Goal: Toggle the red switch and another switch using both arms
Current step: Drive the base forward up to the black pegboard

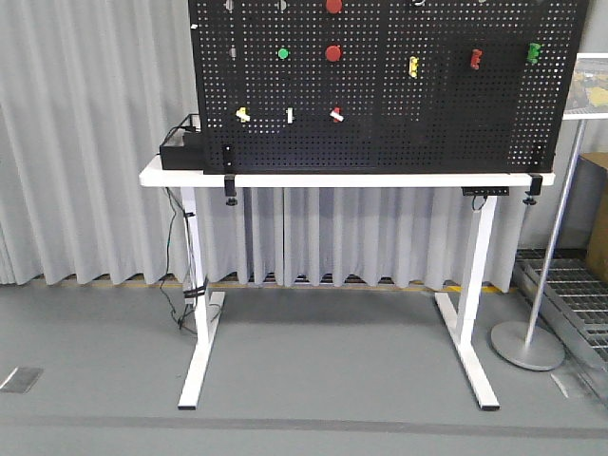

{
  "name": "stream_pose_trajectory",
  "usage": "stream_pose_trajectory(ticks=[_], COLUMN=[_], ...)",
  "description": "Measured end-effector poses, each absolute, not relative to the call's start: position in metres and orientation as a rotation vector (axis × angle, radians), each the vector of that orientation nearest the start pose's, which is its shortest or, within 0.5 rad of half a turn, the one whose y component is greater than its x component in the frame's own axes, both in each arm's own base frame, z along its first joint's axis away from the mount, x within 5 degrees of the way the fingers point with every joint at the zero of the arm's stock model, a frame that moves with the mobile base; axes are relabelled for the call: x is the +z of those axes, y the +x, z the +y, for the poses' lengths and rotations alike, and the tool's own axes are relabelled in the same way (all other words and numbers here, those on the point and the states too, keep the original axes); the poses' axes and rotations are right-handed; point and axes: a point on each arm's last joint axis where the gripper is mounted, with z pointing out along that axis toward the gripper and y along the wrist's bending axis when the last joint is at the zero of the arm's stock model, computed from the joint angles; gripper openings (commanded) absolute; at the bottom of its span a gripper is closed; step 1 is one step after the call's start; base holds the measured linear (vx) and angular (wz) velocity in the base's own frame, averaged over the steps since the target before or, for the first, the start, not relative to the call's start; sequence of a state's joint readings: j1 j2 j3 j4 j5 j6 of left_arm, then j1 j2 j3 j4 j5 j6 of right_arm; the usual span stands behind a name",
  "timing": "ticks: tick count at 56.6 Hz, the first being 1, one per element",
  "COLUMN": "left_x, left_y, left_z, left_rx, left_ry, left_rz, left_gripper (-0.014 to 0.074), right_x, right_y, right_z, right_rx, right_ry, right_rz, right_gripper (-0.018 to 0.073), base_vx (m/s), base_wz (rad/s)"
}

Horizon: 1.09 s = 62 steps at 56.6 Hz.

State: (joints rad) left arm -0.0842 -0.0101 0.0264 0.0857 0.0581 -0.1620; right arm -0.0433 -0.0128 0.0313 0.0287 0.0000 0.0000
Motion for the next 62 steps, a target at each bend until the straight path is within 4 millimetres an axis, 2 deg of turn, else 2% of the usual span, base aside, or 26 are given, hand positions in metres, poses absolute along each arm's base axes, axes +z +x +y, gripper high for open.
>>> stream_pose_trajectory(ticks=[62], left_x=[0.1996], left_y=[0.0566], left_z=[-0.0043], left_rx=[-0.123], left_ry=[0.002], left_rz=[1.559], left_gripper=[0.0003], right_x=[0.2033], right_y=[0.0565], right_z=[-0.0024], right_rx=[-0.012], right_ry=[0.054], right_rz=[1.501], right_gripper=[-0.0006], base_vx=[0.44], base_wz=[0.00])
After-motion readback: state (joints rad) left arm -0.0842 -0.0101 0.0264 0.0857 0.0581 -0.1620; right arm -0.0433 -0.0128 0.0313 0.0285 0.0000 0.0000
